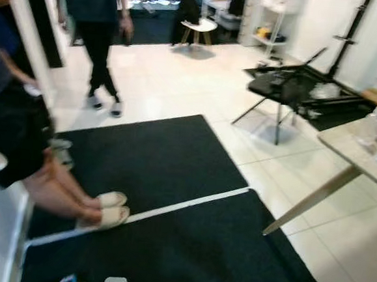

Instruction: Restocking fridge

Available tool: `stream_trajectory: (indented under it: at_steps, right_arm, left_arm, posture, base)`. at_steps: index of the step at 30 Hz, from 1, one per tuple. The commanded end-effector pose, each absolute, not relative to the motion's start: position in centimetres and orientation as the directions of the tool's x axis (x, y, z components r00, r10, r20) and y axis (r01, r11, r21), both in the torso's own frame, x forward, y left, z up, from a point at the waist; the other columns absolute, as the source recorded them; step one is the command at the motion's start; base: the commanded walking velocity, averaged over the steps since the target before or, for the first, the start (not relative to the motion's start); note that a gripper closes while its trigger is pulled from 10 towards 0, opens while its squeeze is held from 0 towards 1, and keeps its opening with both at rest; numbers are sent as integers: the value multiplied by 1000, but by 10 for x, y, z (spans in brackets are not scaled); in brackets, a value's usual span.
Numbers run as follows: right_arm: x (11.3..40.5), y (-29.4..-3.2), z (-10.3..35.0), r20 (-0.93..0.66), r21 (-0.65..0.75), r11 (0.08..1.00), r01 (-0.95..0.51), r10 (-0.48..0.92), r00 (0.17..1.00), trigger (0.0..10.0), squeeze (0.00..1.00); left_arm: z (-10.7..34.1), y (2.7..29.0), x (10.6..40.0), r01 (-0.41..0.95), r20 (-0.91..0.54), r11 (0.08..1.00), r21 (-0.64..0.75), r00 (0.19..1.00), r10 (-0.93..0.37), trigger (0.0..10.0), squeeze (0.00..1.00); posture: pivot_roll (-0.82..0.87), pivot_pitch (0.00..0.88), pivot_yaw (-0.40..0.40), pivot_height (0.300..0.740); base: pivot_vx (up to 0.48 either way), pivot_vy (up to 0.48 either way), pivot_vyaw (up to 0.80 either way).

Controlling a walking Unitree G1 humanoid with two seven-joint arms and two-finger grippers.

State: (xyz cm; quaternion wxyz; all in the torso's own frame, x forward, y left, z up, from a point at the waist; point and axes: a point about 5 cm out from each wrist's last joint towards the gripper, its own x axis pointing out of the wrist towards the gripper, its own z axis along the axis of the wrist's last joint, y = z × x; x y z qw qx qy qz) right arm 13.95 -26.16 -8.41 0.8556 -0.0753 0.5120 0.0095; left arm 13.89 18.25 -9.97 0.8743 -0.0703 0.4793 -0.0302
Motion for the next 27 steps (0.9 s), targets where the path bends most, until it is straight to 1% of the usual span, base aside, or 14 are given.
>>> stream_trajectory:
  at_steps: [1, 2, 7, 18, 27]
  right_arm:
    - [132, -255, -89, -891, -100, 990, -102, -43, 451, 10000, 0]
    - [132, -255, -89, -892, -100, 989, -105, -43, 450, 10000, 0]
    - [133, -256, -88, -893, -102, 989, -108, -43, 448, 10000, 0]
    - [133, -257, -88, -897, -111, 987, -112, -52, 439, 10000, 0]
    - [132, -255, -89, -899, -113, 988, -110, -55, 434, 10000, 0]
  left_arm:
    - [-102, 183, 134, -14, -846, 989, -148, 520, -119, 10000, 0]
    - [-101, 183, 136, -10, -844, 989, -147, 523, -120, 10000, 0]
    - [-100, 183, 140, -13, -839, 989, -148, 532, -119, 10000, 0]
    - [-102, 178, 135, -13, -845, 988, -157, 519, -127, 10000, 0]
    - [-101, 182, 137, -15, -844, 988, -151, 522, -121, 10000, 0]
  posture:
    - [-92, 22, -7, 740]
    - [-92, 6, -7, 740]
    - [-93, 6, -9, 740]
    - [-101, 2, -8, 740]
    - [-97, 6, -1, 740]
  base:
    - [375, 0, -800]
    - [371, 0, -800]
    - [372, 0, -800]
    - [373, 0, -799]
    - [371, 0, -788]
